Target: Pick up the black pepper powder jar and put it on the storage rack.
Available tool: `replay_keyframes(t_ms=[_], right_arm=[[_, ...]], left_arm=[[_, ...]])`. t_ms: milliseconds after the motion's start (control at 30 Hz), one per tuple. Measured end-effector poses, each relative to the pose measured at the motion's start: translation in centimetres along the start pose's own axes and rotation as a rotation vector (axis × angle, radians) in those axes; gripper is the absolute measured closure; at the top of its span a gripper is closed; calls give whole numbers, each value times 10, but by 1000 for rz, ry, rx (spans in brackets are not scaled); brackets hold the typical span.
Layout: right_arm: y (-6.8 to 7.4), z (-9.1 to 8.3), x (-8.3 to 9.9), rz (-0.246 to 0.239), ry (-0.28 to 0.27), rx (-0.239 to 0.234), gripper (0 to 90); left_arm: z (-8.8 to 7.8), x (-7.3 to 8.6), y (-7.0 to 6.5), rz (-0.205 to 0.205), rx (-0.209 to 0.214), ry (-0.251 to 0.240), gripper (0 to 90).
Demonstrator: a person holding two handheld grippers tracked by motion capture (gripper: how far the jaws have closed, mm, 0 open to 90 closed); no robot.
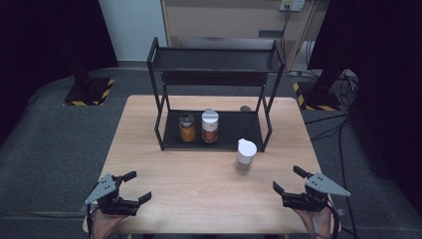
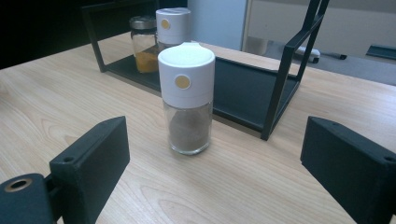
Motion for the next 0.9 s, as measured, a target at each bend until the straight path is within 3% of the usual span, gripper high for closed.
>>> replay_keyframes(t_ms=[700, 900], right_arm=[[0, 13, -26, -17, 1, -26, 69], [2, 28, -32, -12, 5, -50, 68]], left_arm=[[-1, 0, 0, -4, -4, -2, 10], [-1, 0, 0, -4, -4, -3, 10]])
Point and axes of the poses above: each handheld gripper's, and its own axes: z roughly forward along the jaws, x roughly out of its underside, y roughly to its left, the point moved 7 cm from there along z, roughly forward along the jaws, and after that the axes turned 10 degrees about -z, right-handed, at the moved point
